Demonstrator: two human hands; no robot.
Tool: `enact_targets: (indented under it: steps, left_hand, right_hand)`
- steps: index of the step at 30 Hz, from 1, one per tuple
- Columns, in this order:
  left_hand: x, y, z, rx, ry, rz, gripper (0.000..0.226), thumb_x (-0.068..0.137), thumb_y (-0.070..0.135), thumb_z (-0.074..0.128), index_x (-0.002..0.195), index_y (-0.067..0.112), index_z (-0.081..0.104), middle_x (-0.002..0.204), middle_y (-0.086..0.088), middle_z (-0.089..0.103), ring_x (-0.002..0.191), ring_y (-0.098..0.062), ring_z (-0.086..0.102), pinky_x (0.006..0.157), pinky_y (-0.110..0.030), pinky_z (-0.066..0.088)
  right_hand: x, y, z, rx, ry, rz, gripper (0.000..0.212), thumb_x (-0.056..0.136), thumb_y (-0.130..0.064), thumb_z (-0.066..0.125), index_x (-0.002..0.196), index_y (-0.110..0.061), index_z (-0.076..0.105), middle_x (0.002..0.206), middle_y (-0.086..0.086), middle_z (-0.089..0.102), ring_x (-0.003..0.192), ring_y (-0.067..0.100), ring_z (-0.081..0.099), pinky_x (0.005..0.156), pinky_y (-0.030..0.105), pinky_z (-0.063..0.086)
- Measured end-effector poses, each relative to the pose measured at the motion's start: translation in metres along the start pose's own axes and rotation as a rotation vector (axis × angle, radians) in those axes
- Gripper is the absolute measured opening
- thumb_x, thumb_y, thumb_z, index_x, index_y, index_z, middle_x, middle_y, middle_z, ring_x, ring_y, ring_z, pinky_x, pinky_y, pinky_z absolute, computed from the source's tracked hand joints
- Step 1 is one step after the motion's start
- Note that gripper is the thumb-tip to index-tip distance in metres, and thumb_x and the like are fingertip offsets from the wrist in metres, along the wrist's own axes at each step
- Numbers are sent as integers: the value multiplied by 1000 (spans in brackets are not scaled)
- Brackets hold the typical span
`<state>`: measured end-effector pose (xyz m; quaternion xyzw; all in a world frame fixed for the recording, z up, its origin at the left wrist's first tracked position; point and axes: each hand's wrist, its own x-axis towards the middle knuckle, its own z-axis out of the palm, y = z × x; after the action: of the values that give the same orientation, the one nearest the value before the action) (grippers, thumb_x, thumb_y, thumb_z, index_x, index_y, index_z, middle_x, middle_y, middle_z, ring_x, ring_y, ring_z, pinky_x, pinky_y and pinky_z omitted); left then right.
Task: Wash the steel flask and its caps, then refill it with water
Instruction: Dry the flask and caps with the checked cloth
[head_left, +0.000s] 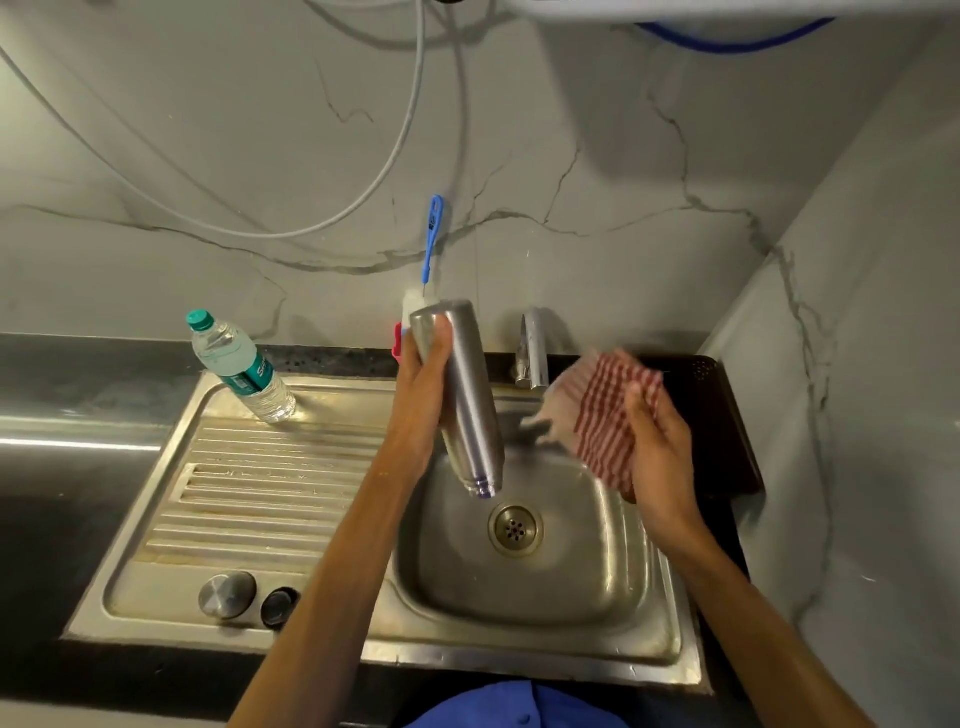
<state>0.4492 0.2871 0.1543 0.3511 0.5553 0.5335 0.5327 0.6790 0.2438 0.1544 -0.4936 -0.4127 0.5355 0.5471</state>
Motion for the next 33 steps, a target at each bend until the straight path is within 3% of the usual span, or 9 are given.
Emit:
enact_targets:
  steps: [3,5,10,17,21,23,25,29,33]
  left_hand:
    - [-15,0,22,30,-53,-39,69,86,84,49,131,33,63,118,-8,73,109,-29,71,102,-54,56]
    - [-23,-1,36,-14,-87,-50,41,93,60,46,95,29,74,93,-2,75,93,-27,68,89,-41,57]
    - [-28,-11,23,68,-225,45,48,94,44,63,139,33,52,130,-1,68,117,-18,69,95,-39,60]
    - [-28,-10,29,154,-154,258,71,96,21,75,151,24,29,122,12,70,110,-17,74,88,-29,60]
    - [-25,-19,31,259,-46,329,82,84,31,88,144,26,33,121,3,68,103,-18,74,89,-37,62]
    - [-29,-17,36,339,4,349,80,81,35,90,143,25,41,118,7,67,100,-5,71,85,-20,59]
    - [-31,-10,42,371,-3,345,69,84,33,87,140,21,48,110,11,67,95,1,69,77,-12,55]
    - [-40,7,54,105,-143,236,45,99,43,65,137,24,54,117,4,74,106,-12,73,86,-24,58]
    - [-39,30,55,-107,-106,175,45,102,49,59,133,16,60,125,-11,73,118,-31,71,101,-47,58]
  right_hand:
    - [8,-19,37,0,-50,-88,36,107,-28,46,140,-38,56,141,-15,63,132,10,59,115,48,46]
    - [6,-17,64,-38,-115,-134,40,111,-20,41,150,-25,50,152,-9,55,142,13,50,120,46,39]
    - [12,-22,79,-6,-136,-149,46,112,-22,40,157,-22,41,155,-8,51,139,5,51,110,24,47]
    - [-3,-8,81,32,-88,6,59,101,-37,50,157,-22,41,142,0,63,127,16,63,107,37,53]
    - [-24,6,69,-1,-106,-7,35,101,-31,51,131,-44,61,128,-7,71,123,19,66,107,45,53]
    - [-26,-1,64,-48,-89,-49,38,104,-30,49,128,-56,61,135,-4,65,128,28,60,111,59,46]
    - [-19,-8,61,-87,-88,-127,46,107,-32,49,151,-43,44,157,-4,48,147,23,43,119,59,37]
    - [4,-28,74,-171,-91,-271,60,109,-34,47,164,-22,24,169,2,28,153,18,34,122,53,34]
    - [8,-45,91,-316,-140,-427,61,112,-25,41,165,-29,13,173,-9,12,156,14,26,123,52,32]
